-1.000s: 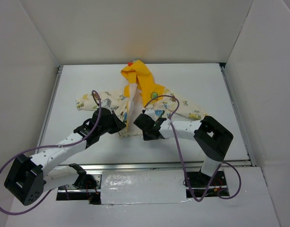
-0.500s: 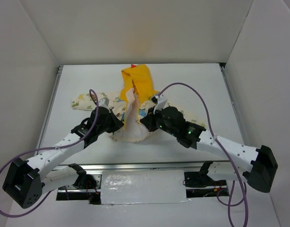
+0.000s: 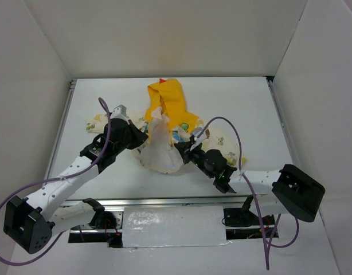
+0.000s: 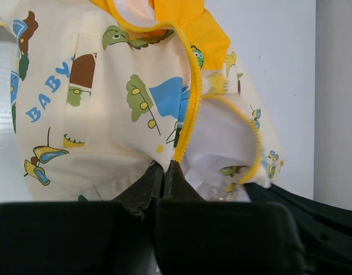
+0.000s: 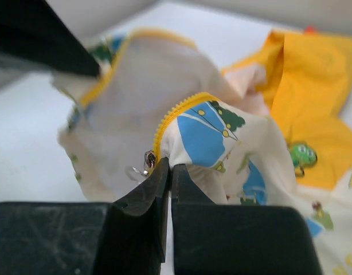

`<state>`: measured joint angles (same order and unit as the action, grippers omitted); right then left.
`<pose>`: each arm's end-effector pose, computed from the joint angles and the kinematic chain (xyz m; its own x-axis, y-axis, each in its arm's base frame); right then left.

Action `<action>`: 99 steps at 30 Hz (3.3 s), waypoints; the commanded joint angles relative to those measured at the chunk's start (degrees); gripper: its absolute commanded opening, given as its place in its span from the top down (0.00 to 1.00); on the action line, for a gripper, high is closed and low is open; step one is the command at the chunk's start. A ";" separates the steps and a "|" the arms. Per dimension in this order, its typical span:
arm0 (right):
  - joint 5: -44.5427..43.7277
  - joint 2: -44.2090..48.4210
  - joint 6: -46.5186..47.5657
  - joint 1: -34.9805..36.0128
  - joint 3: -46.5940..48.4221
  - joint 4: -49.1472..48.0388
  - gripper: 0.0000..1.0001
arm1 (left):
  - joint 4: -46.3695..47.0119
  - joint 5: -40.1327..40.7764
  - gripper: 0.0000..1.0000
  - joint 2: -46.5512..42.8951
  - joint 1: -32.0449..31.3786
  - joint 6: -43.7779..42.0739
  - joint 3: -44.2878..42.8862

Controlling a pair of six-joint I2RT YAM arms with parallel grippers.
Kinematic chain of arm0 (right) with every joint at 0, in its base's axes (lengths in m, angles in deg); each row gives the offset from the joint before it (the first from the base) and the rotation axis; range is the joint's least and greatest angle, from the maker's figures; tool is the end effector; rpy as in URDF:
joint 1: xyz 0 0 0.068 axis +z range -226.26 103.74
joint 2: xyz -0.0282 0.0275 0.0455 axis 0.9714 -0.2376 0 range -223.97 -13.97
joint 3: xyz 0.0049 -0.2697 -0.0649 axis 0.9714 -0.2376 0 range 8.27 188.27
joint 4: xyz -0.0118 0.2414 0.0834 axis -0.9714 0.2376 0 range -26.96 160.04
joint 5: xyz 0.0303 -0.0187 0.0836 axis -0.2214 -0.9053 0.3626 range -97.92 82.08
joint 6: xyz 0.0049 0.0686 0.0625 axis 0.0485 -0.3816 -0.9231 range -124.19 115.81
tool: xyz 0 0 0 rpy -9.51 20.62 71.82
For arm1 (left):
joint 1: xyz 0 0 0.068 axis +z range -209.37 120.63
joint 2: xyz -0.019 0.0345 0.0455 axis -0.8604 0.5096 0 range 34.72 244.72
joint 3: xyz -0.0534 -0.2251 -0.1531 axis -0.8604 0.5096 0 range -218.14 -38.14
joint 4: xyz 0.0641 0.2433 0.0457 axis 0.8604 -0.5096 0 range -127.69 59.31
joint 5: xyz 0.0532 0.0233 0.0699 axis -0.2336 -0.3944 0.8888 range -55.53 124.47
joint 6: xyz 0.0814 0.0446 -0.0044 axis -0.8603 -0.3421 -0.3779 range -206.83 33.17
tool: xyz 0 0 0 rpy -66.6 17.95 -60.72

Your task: Zip up the jacket

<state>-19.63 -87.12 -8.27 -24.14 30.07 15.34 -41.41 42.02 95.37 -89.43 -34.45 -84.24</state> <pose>0.1937 0.2213 0.2118 -0.0851 0.0041 -0.9964 -0.6441 0.7628 0.0581 0.2447 -0.1289 0.2789 -0.5374 -0.5962 -0.5965 -0.0522 0.7294 -0.6820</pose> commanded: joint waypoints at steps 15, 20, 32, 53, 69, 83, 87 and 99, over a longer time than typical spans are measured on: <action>1.67 7.49 -28.17 0.18 1.84 1.03 1.00 | 26.69 -13.79 1.00 -9.58 0.45 -0.53 12.97; 4.76 6.44 -36.33 0.53 0.17 1.38 1.00 | 34.44 -15.90 1.00 -9.93 0.45 1.40 17.54; -2.97 0.81 -47.69 5.98 3.51 6.84 1.00 | 43.23 -13.88 1.00 -10.02 0.45 3.16 21.85; -3.32 -2.35 -49.62 5.80 7.29 4.29 1.00 | 51.15 -15.72 1.00 -8.79 0.45 4.93 27.12; -4.03 1.16 -50.42 5.54 5.09 2.62 1.00 | 54.67 -16.52 1.00 -6.50 0.45 5.63 27.74; -4.73 1.07 -51.38 5.01 3.95 1.47 1.00 | 53.79 -16.25 1.00 -8.08 0.45 5.89 28.35; -4.47 1.07 -51.47 4.84 4.04 1.29 1.00 | 53.61 -16.34 1.00 -8.00 0.45 5.89 28.53; -4.20 0.37 -51.65 3.87 5.27 2.61 1.00 | 55.02 -17.04 1.00 -7.12 0.53 6.24 29.14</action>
<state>-22.58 -87.29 -59.48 -19.68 34.03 21.31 7.96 26.55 88.37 -89.12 -29.32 -55.59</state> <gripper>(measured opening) 0.023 0.053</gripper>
